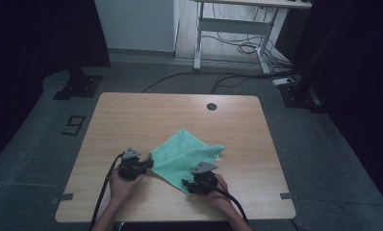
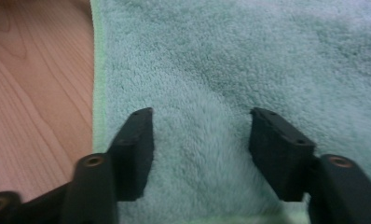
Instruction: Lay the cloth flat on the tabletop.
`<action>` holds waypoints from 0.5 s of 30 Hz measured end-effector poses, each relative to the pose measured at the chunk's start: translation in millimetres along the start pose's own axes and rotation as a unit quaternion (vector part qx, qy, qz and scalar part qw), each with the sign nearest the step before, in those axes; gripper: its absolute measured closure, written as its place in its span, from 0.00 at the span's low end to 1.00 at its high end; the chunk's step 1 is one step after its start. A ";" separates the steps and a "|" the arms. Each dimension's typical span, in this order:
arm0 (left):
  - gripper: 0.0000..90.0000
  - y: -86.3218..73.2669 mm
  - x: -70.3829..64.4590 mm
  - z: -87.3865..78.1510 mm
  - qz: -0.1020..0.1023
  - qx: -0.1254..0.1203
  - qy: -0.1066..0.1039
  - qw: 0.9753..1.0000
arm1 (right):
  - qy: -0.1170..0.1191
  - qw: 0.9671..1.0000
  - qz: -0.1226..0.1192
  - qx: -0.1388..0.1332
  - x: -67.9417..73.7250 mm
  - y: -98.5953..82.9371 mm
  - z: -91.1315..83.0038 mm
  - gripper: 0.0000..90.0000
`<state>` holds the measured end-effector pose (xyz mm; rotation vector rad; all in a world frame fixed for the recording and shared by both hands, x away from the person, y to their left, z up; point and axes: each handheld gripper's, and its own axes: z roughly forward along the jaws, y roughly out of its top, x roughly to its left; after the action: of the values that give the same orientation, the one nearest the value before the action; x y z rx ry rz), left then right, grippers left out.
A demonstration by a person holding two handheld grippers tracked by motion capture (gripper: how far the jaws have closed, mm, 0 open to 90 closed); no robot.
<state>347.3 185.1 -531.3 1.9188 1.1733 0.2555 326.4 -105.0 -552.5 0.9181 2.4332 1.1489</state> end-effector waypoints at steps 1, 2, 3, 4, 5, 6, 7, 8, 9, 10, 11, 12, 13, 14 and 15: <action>0.95 -0.3 -0.2 -0.2 -0.001 -0.001 0.000 1.000 | -0.002 1.000 0.002 -0.002 -0.5 -0.4 -0.6 0.58; 0.95 -0.6 -0.2 -0.4 -0.001 0.000 0.000 1.000 | -0.004 1.000 0.005 -0.003 -1.1 -0.8 -1.2 0.63; 0.95 -1.1 -0.2 -0.8 -0.001 0.000 0.000 1.000 | -0.006 1.000 0.007 -0.004 -1.5 -1.0 -1.6 0.68; 0.95 -1.8 -0.1 -1.3 -0.001 0.001 -0.001 1.000 | -0.006 1.000 0.007 -0.005 -1.9 -1.1 -1.9 0.73; 0.95 -2.4 -0.2 -1.5 -0.001 0.001 -0.001 1.000 | -0.005 1.000 0.006 -0.006 -2.1 -1.3 -2.0 0.77; 0.95 -2.9 -0.1 -1.7 -0.001 0.002 -0.002 1.000 | -0.005 1.000 0.007 -0.007 -2.4 -1.3 -2.1 0.81; 0.95 -3.2 0.0 -1.7 -0.002 0.002 -0.002 1.000 | -0.005 1.000 0.009 -0.007 -3.0 -1.4 -2.2 0.84; 0.95 -3.4 0.1 -1.9 -0.002 0.002 -0.002 1.000 | -0.005 1.000 0.011 -0.007 -3.4 -1.3 -2.3 0.87; 0.95 -3.7 0.2 -2.0 -0.002 0.002 -0.003 1.000 | -0.003 1.000 0.012 -0.007 -4.4 -1.4 -2.3 0.89; 0.95 -4.0 0.3 -2.3 -0.001 0.003 -0.002 1.000 | 0.001 1.000 0.014 -0.008 -5.3 -1.4 -2.4 0.91; 0.95 -4.3 0.3 -2.9 -0.001 0.003 -0.002 1.000 | 0.006 1.000 0.015 -0.007 -6.6 -1.7 -2.7 0.92; 0.95 -4.8 0.2 -3.4 -0.001 0.003 -0.002 1.000 | 0.009 1.000 0.017 -0.008 -7.7 -1.9 -3.0 0.92; 0.95 -5.5 0.0 -4.0 0.000 0.002 -0.002 1.000 | 0.011 1.000 0.017 -0.008 -8.6 -2.3 -3.5 0.93; 0.95 -6.7 -0.5 -4.9 -0.001 0.002 -0.003 1.000 | 0.015 1.000 0.017 -0.008 -9.2 -2.7 -4.0 0.93; 0.95 -7.8 -0.9 -5.6 0.003 0.004 -0.003 1.000 | 0.019 1.000 0.016 -0.007 -9.7 -3.3 -4.9 0.93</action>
<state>338.7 189.0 -533.5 1.9292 1.1677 0.2480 329.7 -115.9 -552.0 0.9434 2.4445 1.2036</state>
